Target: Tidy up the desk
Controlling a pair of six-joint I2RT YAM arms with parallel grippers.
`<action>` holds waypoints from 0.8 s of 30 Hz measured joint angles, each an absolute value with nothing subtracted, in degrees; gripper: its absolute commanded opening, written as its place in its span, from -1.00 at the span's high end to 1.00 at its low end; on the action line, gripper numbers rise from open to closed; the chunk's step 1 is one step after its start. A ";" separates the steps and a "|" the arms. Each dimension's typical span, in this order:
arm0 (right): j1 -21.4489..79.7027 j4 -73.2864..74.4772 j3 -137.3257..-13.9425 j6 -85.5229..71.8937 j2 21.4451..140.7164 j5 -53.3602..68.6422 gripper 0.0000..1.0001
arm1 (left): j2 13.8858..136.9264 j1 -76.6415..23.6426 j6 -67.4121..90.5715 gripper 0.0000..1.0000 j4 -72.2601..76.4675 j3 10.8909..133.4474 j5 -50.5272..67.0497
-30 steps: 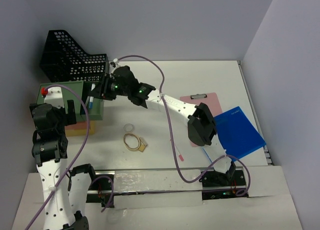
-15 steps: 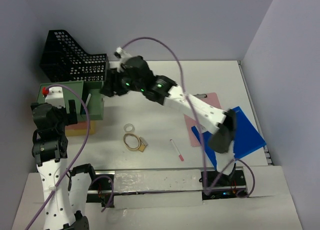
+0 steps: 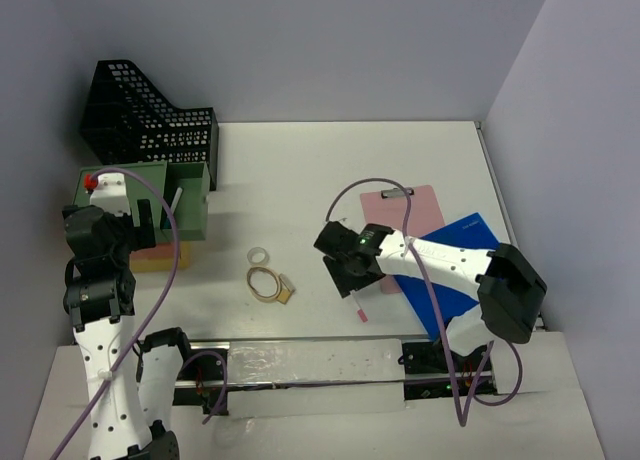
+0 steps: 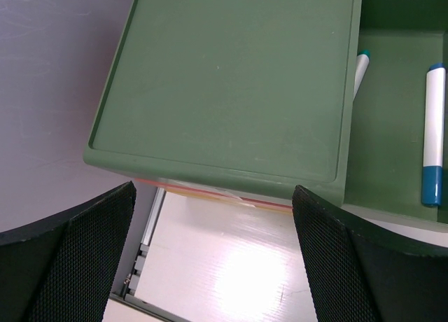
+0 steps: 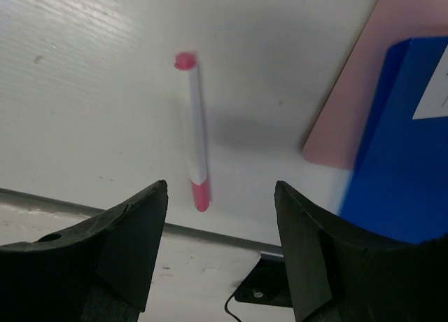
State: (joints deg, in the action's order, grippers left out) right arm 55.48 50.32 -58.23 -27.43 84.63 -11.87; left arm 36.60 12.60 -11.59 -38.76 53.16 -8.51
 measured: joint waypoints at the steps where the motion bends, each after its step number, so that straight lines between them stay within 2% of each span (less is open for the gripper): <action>1: 55.48 50.27 -57.29 -27.80 84.74 -11.45 -0.40 | 36.60 12.60 -11.57 -0.98 -38.76 53.14 -8.50; 7: 55.53 45.57 -56.19 -28.94 86.50 -10.01 -0.36 | 36.53 12.60 -11.59 -0.99 -38.76 53.09 -8.29; 13: 55.81 39.88 -53.74 -29.27 93.80 -7.50 -0.20 | 36.34 12.60 -11.60 -0.98 -38.79 52.77 -8.29; 19: 56.13 37.15 -53.68 -30.46 94.65 -5.72 0.81 | 36.29 12.62 -11.58 -0.99 -38.79 52.73 -8.22; 21: 56.23 36.98 -53.66 -30.41 94.59 -5.99 0.98 | 36.27 12.60 -11.57 -0.98 -38.79 52.73 -8.07; 24: 56.27 37.11 -53.66 -30.44 94.25 -6.81 1.00 | 36.27 12.62 -11.57 -0.98 -38.79 52.73 -7.84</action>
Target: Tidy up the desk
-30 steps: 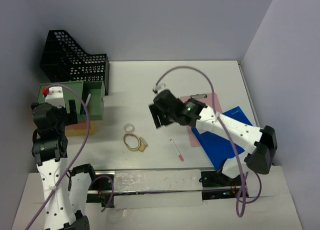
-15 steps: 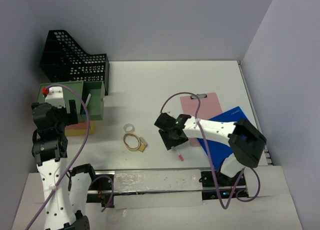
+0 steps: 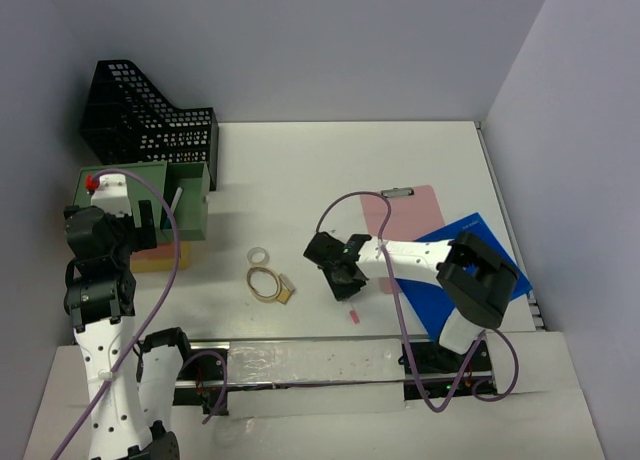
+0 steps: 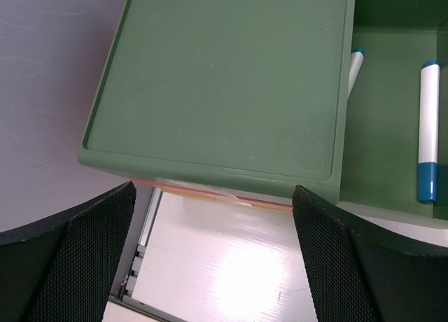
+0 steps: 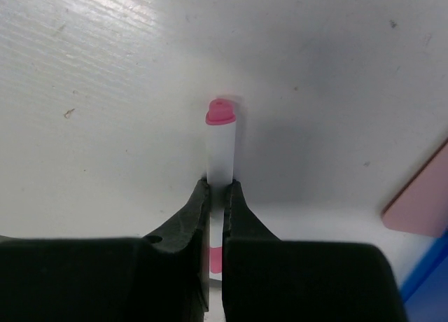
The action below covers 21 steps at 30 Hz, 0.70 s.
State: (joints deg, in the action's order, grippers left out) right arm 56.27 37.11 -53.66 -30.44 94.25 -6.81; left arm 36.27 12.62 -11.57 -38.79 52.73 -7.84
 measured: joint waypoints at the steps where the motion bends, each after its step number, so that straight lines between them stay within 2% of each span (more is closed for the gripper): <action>1: 56.27 37.31 -53.77 -30.43 94.17 -7.36 1.00 | 36.27 12.63 -11.57 -0.99 -38.79 52.73 -7.76; 5: 56.04 39.91 -56.76 -29.46 93.96 -8.40 1.00 | 36.27 12.68 -11.57 -0.99 -38.79 52.73 -7.55; 8: 55.46 40.46 -65.25 -28.66 92.86 -6.66 1.00 | 36.27 12.77 -11.56 -0.99 -38.77 52.73 -7.32; 10: 54.84 35.19 -72.71 -29.04 91.76 -3.70 1.00 | 36.27 12.80 -11.53 -0.98 -38.77 52.73 -7.22; 14: 53.40 14.71 -84.47 -36.24 90.94 5.43 1.00 | 36.21 12.82 -11.55 -0.99 -38.79 52.73 -7.25; 17: 52.77 2.60 -93.70 -43.18 95.91 11.31 1.00 | 36.00 12.84 -11.58 -0.99 -38.83 52.73 -7.30; 21: 53.21 -0.41 -115.17 -49.95 112.57 15.83 1.00 | 35.37 12.84 -11.60 -0.98 -38.87 52.73 -7.35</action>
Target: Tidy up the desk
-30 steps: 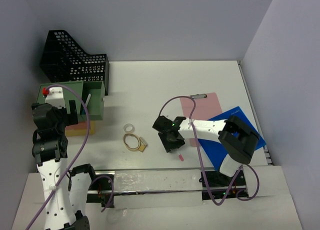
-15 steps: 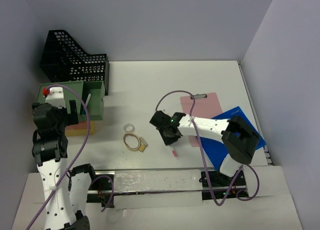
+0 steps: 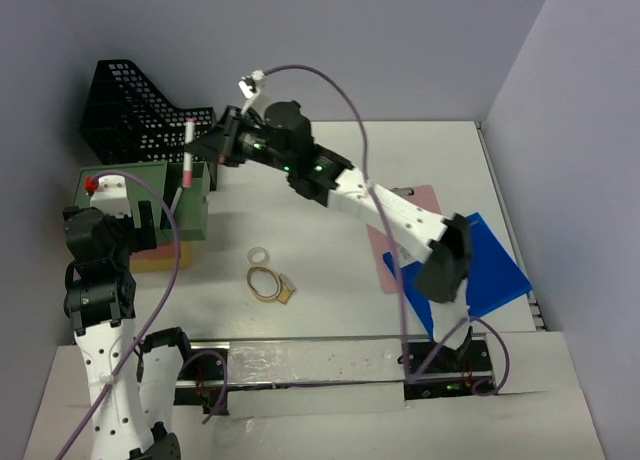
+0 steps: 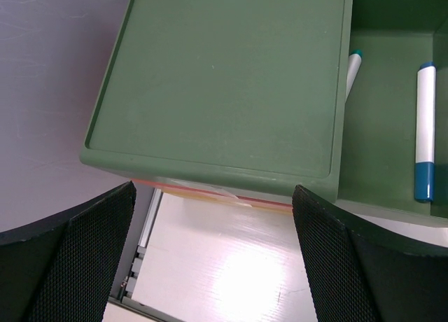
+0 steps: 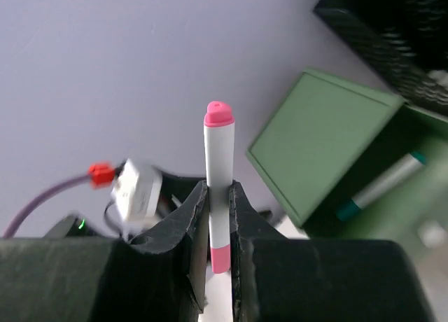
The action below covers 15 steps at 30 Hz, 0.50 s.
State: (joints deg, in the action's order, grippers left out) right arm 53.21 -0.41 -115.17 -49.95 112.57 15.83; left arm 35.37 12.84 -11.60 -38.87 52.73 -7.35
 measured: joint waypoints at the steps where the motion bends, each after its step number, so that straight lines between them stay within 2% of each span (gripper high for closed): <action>1: 53.39 -0.19 -118.01 -51.18 115.82 16.58 1.00 | 35.26 12.84 -11.60 -0.98 -38.87 52.73 -7.34; 8: 55.15 2.92 -123.08 -56.66 130.74 18.05 0.95 | 35.09 12.84 -11.60 -0.98 -38.90 52.73 -7.27; 15: 55.64 4.99 -124.99 -56.68 132.89 16.15 0.24 | 35.07 12.84 -11.57 -0.99 -38.92 52.73 -7.25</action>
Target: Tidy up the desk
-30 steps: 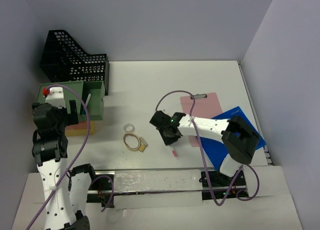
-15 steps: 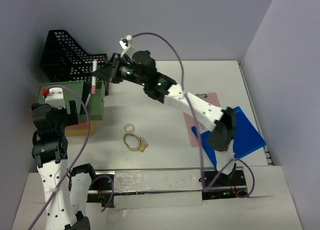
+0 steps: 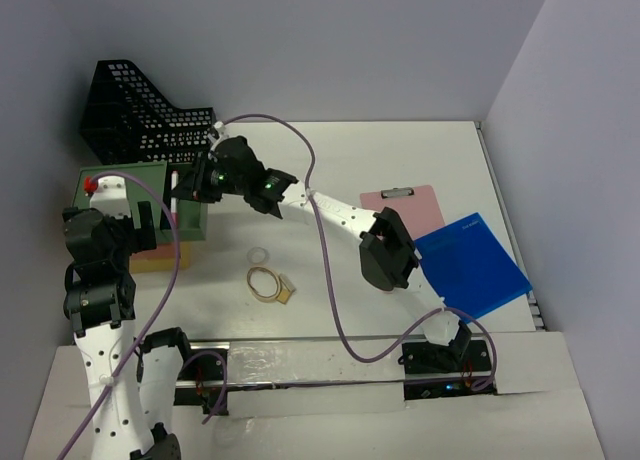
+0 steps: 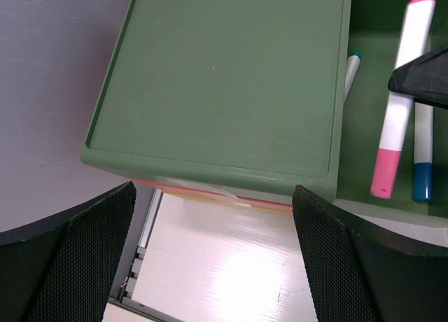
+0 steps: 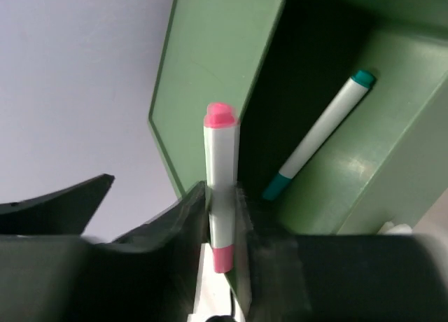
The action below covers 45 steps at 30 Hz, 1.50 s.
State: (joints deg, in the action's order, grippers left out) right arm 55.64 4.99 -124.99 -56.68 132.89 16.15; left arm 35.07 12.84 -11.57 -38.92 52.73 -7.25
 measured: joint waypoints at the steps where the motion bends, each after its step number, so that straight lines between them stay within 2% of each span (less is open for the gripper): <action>1: 55.64 4.95 -125.07 -56.45 132.85 16.07 0.18 | 35.08 12.84 -11.57 -0.99 -38.92 52.73 -7.25; 6: 55.74 5.14 -125.14 -55.28 132.79 15.94 -0.10 | 35.05 12.84 -11.58 -0.99 -38.92 52.73 -7.25; 12: 55.91 5.66 -125.26 -52.57 131.70 15.95 -0.24 | 34.94 12.84 -11.58 -0.98 -38.96 52.73 -7.22; 18: 56.00 7.15 -124.62 -49.20 128.54 14.81 -0.14 | 34.94 12.84 -11.61 -0.98 -38.96 52.73 -7.03; 26: 54.73 2.88 -109.16 -51.06 115.04 12.64 -0.01 | 36.44 12.67 -12.74 -0.99 -40.01 53.27 -4.33; 33: 51.40 -3.43 -100.60 -58.24 114.93 14.24 0.32 | 49.67 12.76 -14.33 -0.99 -43.89 64.90 -4.55; 38: 49.11 -6.15 -95.98 -63.01 116.68 14.67 0.34 | 58.47 19.57 -16.11 -0.98 -43.48 72.90 -2.24; 45: 48.96 -7.86 -98.36 -64.65 120.46 15.62 0.34 | 65.53 32.33 -19.04 -0.99 -43.22 76.29 2.00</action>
